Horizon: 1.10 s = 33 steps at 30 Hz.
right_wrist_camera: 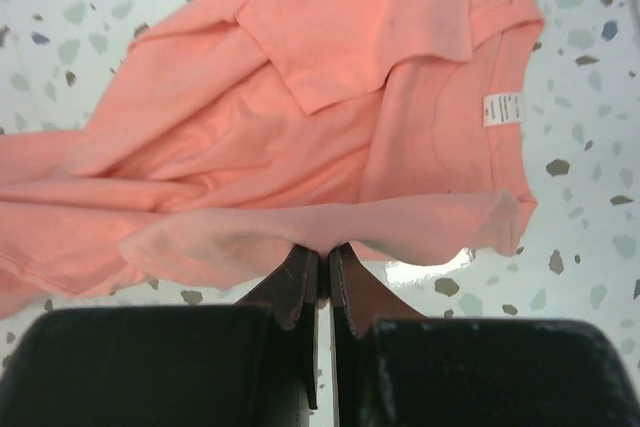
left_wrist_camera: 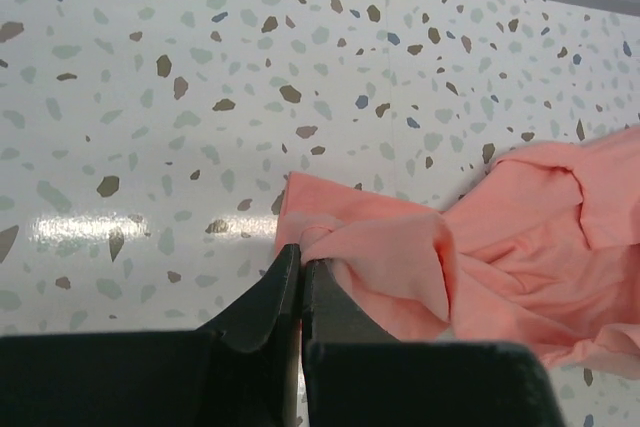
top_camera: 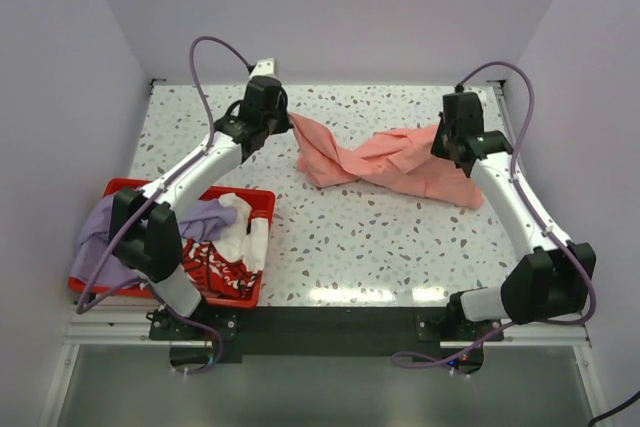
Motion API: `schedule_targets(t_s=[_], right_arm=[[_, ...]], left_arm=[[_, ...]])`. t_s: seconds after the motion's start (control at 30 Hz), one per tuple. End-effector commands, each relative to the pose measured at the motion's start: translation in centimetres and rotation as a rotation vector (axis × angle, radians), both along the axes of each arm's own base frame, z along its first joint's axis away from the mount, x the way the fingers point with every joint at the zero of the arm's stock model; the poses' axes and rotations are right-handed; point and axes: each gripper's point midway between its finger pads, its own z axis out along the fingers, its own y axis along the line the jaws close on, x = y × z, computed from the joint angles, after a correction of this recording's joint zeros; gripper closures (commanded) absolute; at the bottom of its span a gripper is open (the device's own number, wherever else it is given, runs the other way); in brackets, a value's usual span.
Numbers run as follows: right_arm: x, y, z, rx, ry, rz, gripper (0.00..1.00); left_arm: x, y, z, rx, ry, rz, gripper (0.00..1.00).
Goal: Fold and stack the t-shirts
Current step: Flatten the tshirt out
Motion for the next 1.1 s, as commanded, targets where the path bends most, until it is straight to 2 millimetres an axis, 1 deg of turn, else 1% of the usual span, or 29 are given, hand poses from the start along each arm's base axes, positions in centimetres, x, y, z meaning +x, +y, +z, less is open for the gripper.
schedule_targets(t_s=[0.0, 0.03, 0.07, 0.1, 0.13, 0.17, 0.2, 0.27, 0.3, 0.37, 0.4, 0.47, 0.5, 0.53, 0.57, 0.6, 0.67, 0.7, 0.77, 0.8, 0.87, 0.9, 0.97, 1.0, 1.07], right_arm=[[1.6, -1.3, 8.5, -0.023, -0.254, -0.044, 1.00], [1.7, -1.6, 9.6, -0.031, -0.287, -0.056, 1.00], [1.2, -2.3, 13.3, -0.049, -0.372, -0.077, 1.00], [1.2, -2.4, 14.0, -0.054, -0.386, -0.074, 1.00], [1.1, -2.6, 15.3, -0.059, -0.419, -0.082, 1.00], [0.8, -3.1, 16.5, -0.072, -0.448, -0.097, 1.00], [0.2, -3.4, 18.9, -0.090, -0.502, -0.091, 1.00], [-0.5, -4.2, 21.3, -0.119, -0.553, -0.117, 1.00], [-1.5, -4.6, 23.9, -0.140, -0.605, -0.114, 1.00], [-2.7, -5.4, 26.4, -0.166, -0.654, -0.138, 1.00], [-3.8, -5.9, 28.7, -0.190, -0.702, -0.136, 1.00], [-5.1, -6.4, 31.1, -0.204, -0.757, -0.148, 1.00], [-6.4, -6.7, 33.5, -0.221, -0.807, -0.144, 1.00], [-7.0, -6.8, 34.5, -0.231, -0.826, -0.141, 1.00], [-7.7, -7.0, 35.6, -0.237, -0.848, -0.139, 1.00], [-9.1, -7.2, 37.8, -0.240, -0.902, -0.143, 1.00], [-10.6, -7.6, 39.7, -0.278, -0.934, -0.135, 1.00], [-12.0, -8.0, 41.6, -0.281, -0.981, -0.149, 1.00], [-13.6, -8.5, 43.2, -0.312, -1.012, -0.154, 1.00], [-15.1, -8.8, 44.6, -0.322, -1.052, -0.159, 1.00], [-17.2, -9.0, 46.2, -0.324, -1.108, -0.154, 1.00], [-18.8, -9.3, 47.4, -0.324, -1.149, -0.161, 1.00], [-20.6, -9.3, 48.6, -0.321, -1.198, -0.149, 1.00], [-22.5, -9.6, 49.5, -0.319, -1.240, -0.156, 1.00], [-24.1, -9.6, 50.3, -0.326, -1.276, -0.140, 1.00]], left_arm=[[0.6, 0.0, 8.8, -0.053, -0.221, 0.008, 1.00], [0.6, -0.2, 9.8, -0.069, -0.252, 0.004, 1.00], [0.1, -0.4, 12.4, -0.091, -0.308, -0.007, 1.00], [0.0, -0.3, 12.8, -0.095, -0.316, -0.007, 1.00], [-0.2, -0.3, 13.6, -0.102, -0.332, -0.009, 1.00], [-0.3, -0.3, 14.8, -0.111, -0.357, -0.011, 1.00], [-0.7, -0.3, 16.1, -0.126, -0.383, -0.013, 1.00], [-1.2, -0.2, 18.6, -0.147, -0.434, -0.019, 1.00], [-1.7, -0.1, 20.1, -0.161, -0.463, -0.026, 1.00], [-2.4, 0.1, 22.8, -0.186, -0.518, -0.031, 1.00], [-3.1, 0.3, 24.5, -0.203, -0.552, -0.039, 1.00], [-4.2, 0.6, 27.1, -0.234, -0.606, -0.049, 1.00], [-5.1, 0.8, 28.7, -0.253, -0.636, -0.064, 1.00], [-5.6, 0.9, 29.6, -0.265, -0.655, -0.073, 1.00], [-6.3, 1.1, 31.0, -0.276, -0.681, -0.081, 1.00], [-7.5, 1.4, 32.4, -0.294, -0.710, -0.097, 1.00], [-8.9, 1.8, 34.4, -0.318, -0.749, -0.116, 1.00], [-10.3, 2.2, 35.8, -0.336, -0.780, -0.130, 1.00], [-11.9, 2.7, 37.6, -0.359, -0.817, -0.149, 1.00], [-13.3, 3.1, 38.7, -0.375, -0.844, -0.170, 1.00], [-15.0, 3.5, 40.0, -0.395, -0.871, -0.192, 1.00], [-16.4, 3.8, 40.9, -0.410, -0.894, -0.214, 1.00], [-17.8, 4.0, 41.6, -0.433, -0.908, -0.241, 1.00], [-19.2, 4.2, 42.2, -0.447, -0.925, -0.270, 1.00], [-20.3, 4.4, 42.6, -0.467, -0.931, -0.289, 1.00]])
